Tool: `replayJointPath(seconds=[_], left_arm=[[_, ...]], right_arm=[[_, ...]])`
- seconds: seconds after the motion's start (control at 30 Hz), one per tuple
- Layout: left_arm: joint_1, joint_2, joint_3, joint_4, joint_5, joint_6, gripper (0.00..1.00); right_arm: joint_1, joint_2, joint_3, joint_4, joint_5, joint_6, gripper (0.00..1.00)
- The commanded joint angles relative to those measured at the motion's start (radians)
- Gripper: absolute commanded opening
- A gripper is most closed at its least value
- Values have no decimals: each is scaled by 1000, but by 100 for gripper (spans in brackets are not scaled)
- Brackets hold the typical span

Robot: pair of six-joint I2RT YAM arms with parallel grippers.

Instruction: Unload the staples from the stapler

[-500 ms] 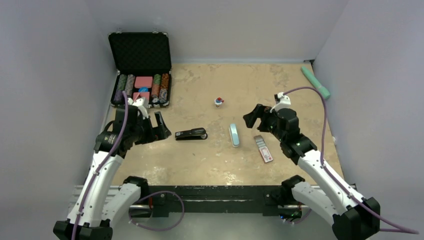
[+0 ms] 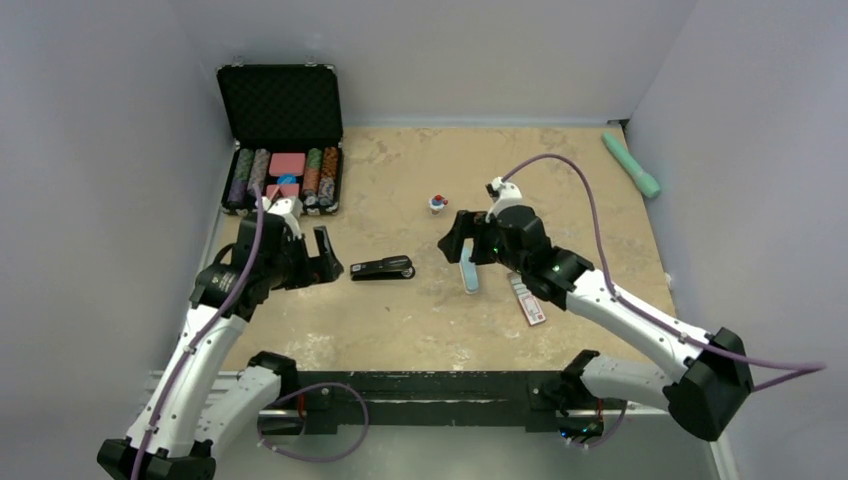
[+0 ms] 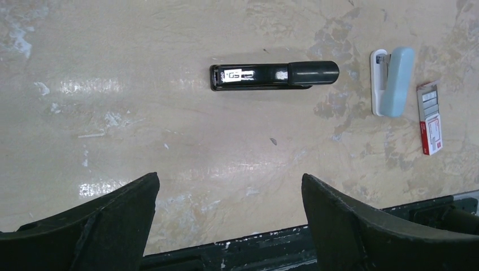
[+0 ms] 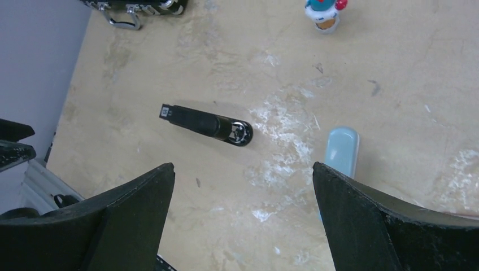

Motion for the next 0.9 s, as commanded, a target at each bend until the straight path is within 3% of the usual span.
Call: replayJointPath(seconds=[0.0, 0.2, 0.33, 0.53, 0.7, 0.87], left_arm=[[-18, 22, -38, 54, -62, -37, 100], [-215, 130, -15, 141, -222, 58, 100], [-234, 224, 15, 249, -39, 247, 100], [-234, 417, 64, 345, 98, 495, 100], [-238, 538, 124, 350, 133, 697, 98], [-241, 652, 188, 336, 177, 792, 96]], right_arm=[[28, 103, 112, 27, 29, 11, 96], [30, 169, 127, 64, 15, 6, 96], [29, 129, 72, 87, 0, 3, 99], [9, -9, -32, 72, 53, 33, 99], [-11, -76, -91, 94, 36, 60, 99], [-12, -101, -99, 87, 13, 57, 99]])
